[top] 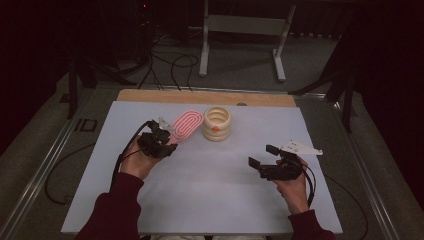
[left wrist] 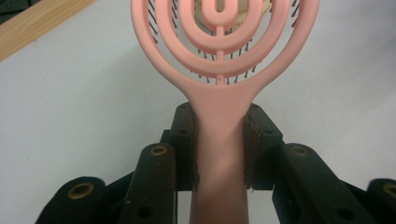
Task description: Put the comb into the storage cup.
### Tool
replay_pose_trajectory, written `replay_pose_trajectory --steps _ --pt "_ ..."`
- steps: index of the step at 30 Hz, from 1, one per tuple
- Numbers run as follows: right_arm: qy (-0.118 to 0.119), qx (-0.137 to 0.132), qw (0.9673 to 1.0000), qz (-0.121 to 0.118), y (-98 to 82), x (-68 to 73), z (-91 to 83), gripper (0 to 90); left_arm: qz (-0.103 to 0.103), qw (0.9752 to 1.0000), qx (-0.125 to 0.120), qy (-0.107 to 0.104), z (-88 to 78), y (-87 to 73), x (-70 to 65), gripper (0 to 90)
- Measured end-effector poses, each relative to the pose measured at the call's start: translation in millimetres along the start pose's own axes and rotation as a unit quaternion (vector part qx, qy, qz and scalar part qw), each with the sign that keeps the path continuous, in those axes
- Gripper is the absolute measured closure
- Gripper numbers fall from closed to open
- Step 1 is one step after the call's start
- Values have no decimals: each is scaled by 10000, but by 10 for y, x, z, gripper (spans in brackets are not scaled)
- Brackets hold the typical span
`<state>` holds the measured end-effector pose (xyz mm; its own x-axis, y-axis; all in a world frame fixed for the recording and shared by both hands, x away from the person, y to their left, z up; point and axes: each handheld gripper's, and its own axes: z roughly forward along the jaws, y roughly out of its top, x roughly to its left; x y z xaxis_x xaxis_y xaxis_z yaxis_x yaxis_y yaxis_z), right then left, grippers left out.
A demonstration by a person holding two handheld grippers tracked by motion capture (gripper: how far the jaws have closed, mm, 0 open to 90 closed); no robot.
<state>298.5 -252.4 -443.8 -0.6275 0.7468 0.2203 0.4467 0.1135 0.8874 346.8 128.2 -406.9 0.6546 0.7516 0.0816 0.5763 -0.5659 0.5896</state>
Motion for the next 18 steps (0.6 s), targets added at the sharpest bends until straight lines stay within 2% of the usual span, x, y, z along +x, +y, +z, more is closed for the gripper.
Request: replay_pose_trajectory --steps 11,18 --pt "-1 64 10000 -43 98 34 66 84 146 9999 -76 -33 40 99 -115 695" --pt "107 80 9999 54 161 73 135 84 289 9995 -122 -93 104 166 -243 695"
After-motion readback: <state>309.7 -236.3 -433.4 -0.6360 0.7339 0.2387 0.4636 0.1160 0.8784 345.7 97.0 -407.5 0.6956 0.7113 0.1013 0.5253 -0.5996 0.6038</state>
